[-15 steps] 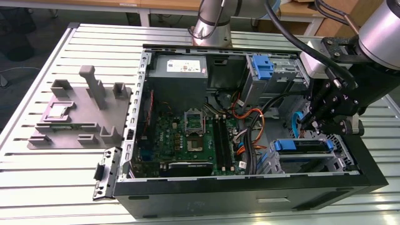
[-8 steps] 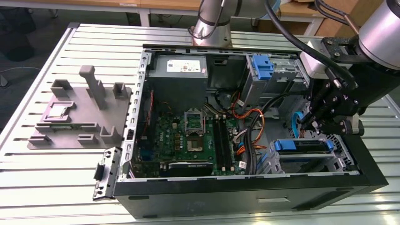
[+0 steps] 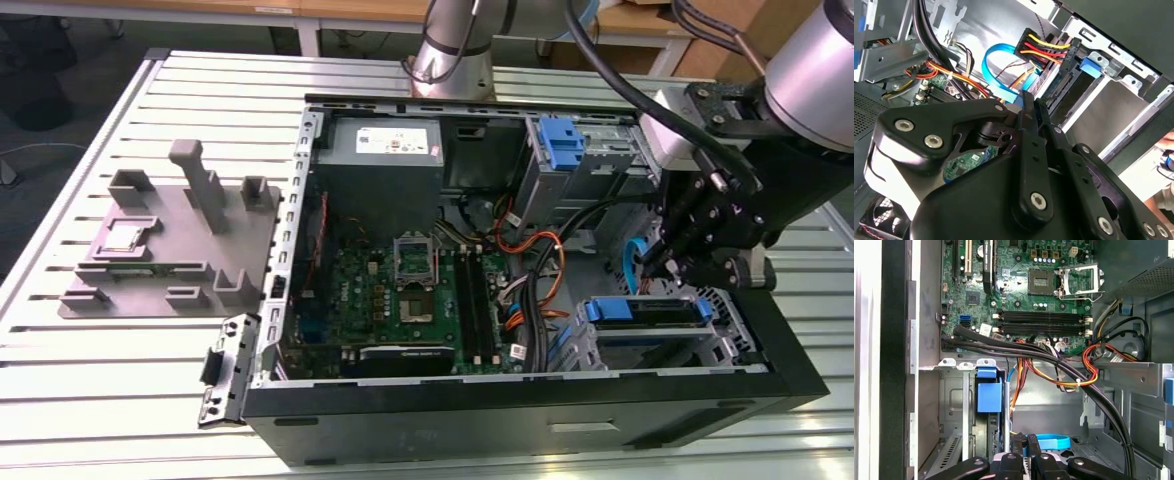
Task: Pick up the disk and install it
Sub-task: 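Insert the first disk wire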
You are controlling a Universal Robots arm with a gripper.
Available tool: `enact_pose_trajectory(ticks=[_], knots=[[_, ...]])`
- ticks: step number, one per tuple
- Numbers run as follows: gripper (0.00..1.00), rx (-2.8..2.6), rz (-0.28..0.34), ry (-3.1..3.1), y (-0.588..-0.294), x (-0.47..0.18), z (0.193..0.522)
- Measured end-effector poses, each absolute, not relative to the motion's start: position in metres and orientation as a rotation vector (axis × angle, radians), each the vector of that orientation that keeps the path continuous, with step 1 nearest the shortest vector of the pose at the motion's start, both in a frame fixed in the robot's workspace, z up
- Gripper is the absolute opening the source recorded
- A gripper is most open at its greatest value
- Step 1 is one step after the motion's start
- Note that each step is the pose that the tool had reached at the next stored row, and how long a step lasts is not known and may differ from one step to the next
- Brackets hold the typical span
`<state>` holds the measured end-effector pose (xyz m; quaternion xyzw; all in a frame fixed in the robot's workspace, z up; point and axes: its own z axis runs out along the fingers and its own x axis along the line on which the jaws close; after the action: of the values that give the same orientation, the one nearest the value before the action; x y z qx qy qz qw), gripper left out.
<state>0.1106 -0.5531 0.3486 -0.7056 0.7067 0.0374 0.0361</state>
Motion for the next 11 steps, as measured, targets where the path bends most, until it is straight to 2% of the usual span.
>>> enact_pose_trajectory(ticks=[11], knots=[[0.16, -2.146, 0.120, 2.146, -0.567, 0.111, 0.345]])
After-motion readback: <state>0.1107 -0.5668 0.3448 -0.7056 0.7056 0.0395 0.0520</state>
